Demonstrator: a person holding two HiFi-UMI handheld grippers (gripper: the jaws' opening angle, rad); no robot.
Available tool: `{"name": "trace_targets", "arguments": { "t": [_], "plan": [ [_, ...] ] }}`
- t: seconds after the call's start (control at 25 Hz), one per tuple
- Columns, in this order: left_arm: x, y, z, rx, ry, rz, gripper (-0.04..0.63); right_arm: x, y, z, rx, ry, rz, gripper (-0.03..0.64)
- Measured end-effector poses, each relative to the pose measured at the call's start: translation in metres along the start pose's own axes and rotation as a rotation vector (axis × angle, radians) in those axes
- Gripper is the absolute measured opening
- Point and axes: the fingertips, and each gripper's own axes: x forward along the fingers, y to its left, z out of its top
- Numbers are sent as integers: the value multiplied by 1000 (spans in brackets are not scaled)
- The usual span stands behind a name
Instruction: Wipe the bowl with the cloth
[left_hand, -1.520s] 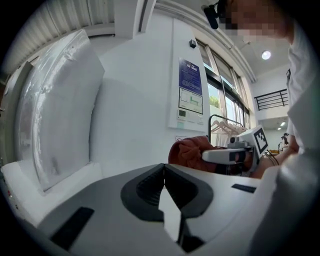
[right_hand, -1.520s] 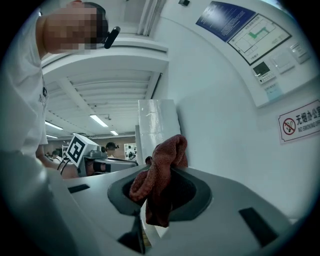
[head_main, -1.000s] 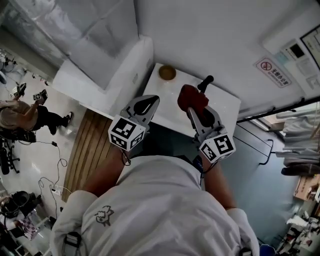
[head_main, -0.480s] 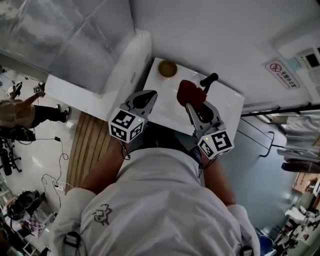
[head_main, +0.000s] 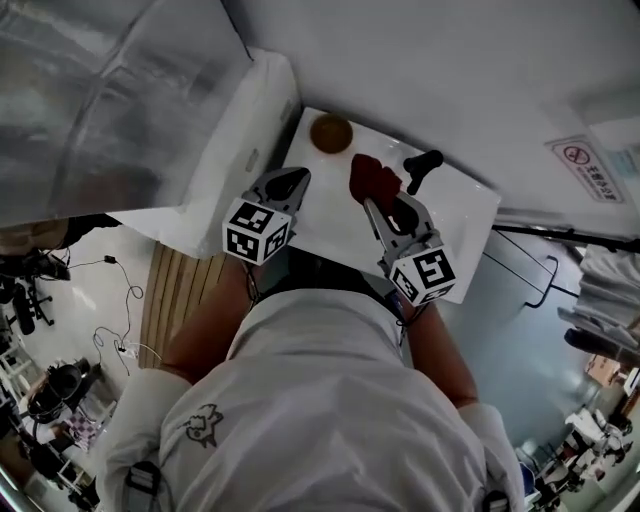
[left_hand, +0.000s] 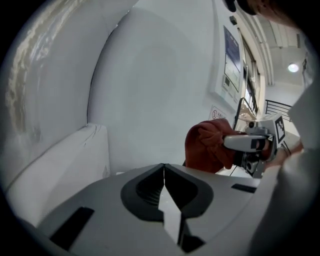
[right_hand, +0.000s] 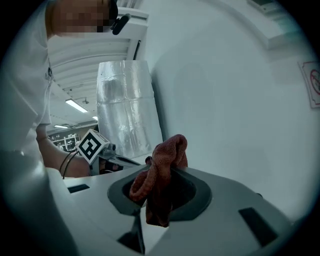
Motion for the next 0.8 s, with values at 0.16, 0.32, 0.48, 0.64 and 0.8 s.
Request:
{"name": "trace_targets", "arguments": {
  "t": [0.16,0.32,0.48,0.64,0.8],
  "plan": [
    [39,16,-17,-40,60,25,15,9,-25,-19,29,34,9,94],
    [61,41,-42,-100,128,51,17,20,-32,-33,59,46,16,94],
    [85,58,-61,-121,201,64,18,26,-47,-46,89,68,10,94],
    [106,76,-78,-134,251,99,52,26,-62,-57,111,85,7,94],
    [124,95,-93,-141,310,136,108,27,-73,-65,123,102,9,94]
  ]
}}
